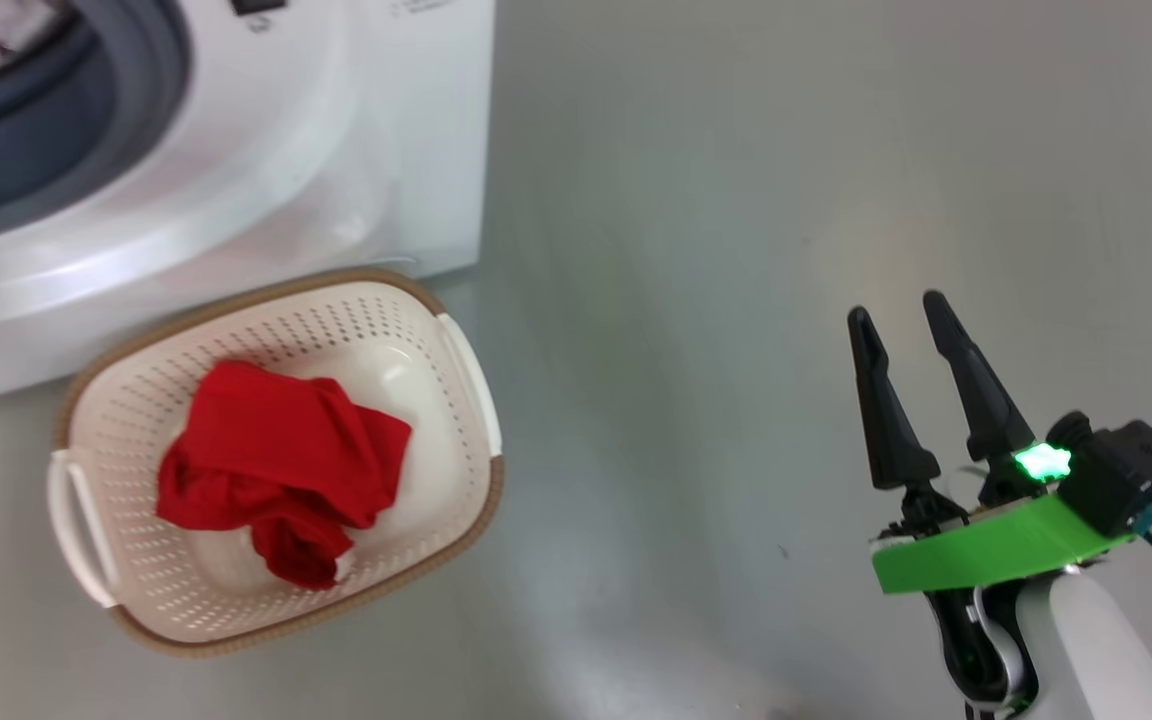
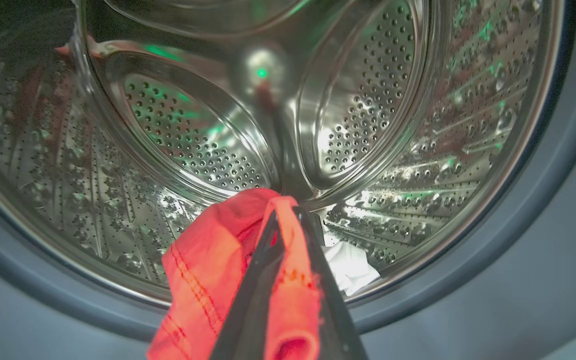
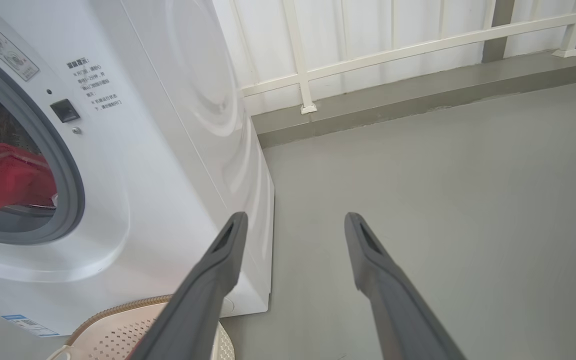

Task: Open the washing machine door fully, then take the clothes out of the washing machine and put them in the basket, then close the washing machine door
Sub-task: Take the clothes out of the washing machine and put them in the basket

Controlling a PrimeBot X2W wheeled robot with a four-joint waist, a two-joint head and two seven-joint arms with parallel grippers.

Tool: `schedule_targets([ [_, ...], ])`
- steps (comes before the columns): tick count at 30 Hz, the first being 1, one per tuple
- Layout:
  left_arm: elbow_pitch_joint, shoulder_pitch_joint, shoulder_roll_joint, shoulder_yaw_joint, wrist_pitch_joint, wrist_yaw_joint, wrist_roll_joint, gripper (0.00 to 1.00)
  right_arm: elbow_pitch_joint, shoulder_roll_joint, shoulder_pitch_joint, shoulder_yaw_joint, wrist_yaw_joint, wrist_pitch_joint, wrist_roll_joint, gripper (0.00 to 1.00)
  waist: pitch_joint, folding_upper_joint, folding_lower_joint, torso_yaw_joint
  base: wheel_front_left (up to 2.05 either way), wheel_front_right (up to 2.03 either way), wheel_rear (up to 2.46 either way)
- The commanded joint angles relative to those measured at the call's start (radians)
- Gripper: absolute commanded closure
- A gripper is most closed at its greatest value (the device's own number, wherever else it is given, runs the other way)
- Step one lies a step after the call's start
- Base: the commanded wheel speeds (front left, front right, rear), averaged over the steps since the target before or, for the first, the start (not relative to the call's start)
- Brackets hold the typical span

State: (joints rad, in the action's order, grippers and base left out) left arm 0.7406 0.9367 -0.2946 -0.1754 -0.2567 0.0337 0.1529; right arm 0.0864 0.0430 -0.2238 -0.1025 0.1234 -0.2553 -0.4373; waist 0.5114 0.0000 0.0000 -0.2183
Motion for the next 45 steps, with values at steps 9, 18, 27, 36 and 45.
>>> schedule_targets([
  [9, -0.196, -0.156, 0.058, -0.117, -0.005, 0.066, 0.021, 1.0, -0.007, 0.007, 0.073, 0.012, 0.007, -0.006, 0.026, 0.0, -0.111, 0.0, 0.0, 0.086, 0.0, 0.0, 0.0],
  [18, -0.375, -0.271, 0.146, -0.189, -0.005, 0.094, 0.046, 1.0, -0.01, 0.007, 0.1, 0.035, 0.007, -0.006, 0.032, 0.0, -0.146, 0.0, 0.0, 0.116, 0.0, 0.0, 0.0],
  [27, -0.582, -0.362, 0.184, -0.151, -0.005, 0.097, 0.101, 1.0, -0.008, 0.007, 0.104, 0.042, 0.007, -0.006, 0.031, 0.0, -0.153, 0.0, 0.0, 0.142, 0.0, 0.0, 0.0],
  [36, -0.783, -0.455, 0.202, -0.133, -0.005, 0.097, 0.135, 1.0, -0.01, 0.007, 0.102, 0.042, 0.007, -0.006, 0.026, 0.0, -0.149, 0.0, 0.0, 0.141, 0.0, 0.0, 0.0],
  [45, -0.999, -0.51, 0.229, -0.098, -0.005, 0.097, 0.133, 1.0, -0.021, 0.007, 0.099, 0.052, 0.007, -0.006, 0.023, 0.0, -0.13, 0.0, 0.0, 0.144, 0.0, 0.0, 0.0],
])
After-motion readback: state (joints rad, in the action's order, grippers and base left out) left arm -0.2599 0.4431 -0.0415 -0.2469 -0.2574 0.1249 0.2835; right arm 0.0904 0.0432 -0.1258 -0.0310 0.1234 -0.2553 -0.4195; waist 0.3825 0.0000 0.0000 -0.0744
